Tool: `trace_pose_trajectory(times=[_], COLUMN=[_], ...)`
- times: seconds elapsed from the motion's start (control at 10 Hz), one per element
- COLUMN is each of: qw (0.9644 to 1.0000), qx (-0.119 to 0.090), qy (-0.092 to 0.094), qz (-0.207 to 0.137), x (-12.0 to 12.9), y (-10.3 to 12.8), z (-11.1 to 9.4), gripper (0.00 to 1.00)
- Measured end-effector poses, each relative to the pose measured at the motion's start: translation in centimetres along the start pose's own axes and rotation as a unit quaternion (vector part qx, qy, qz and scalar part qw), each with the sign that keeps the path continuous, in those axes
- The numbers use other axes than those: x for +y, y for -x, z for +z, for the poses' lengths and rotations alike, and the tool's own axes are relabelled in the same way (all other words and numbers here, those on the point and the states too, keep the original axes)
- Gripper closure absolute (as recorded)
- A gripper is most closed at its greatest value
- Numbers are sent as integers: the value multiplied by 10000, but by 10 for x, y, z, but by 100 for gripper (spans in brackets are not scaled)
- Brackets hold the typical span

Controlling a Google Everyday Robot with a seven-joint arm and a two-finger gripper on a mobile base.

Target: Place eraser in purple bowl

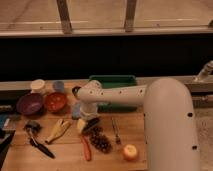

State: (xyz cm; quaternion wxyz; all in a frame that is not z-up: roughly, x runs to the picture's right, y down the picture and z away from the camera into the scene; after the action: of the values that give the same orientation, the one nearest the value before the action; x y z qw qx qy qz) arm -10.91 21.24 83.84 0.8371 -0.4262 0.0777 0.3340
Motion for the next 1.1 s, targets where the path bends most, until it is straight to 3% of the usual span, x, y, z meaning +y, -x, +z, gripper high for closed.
trace_pose_trajectory(times=[0.2, 0.5, 0.7, 0.9, 1.1], qw=[10000, 10000, 9991, 9969, 9920], qx=[3, -42, -301, -585, -945], qy=[5, -43, -223, -389, -632], qz=[-3, -57, -219, -364, -555], x=[0, 2, 8, 17, 25], y=[0, 2, 13, 24, 35], z=[0, -3, -26, -64, -111], gripper=[100, 100, 100, 100, 100])
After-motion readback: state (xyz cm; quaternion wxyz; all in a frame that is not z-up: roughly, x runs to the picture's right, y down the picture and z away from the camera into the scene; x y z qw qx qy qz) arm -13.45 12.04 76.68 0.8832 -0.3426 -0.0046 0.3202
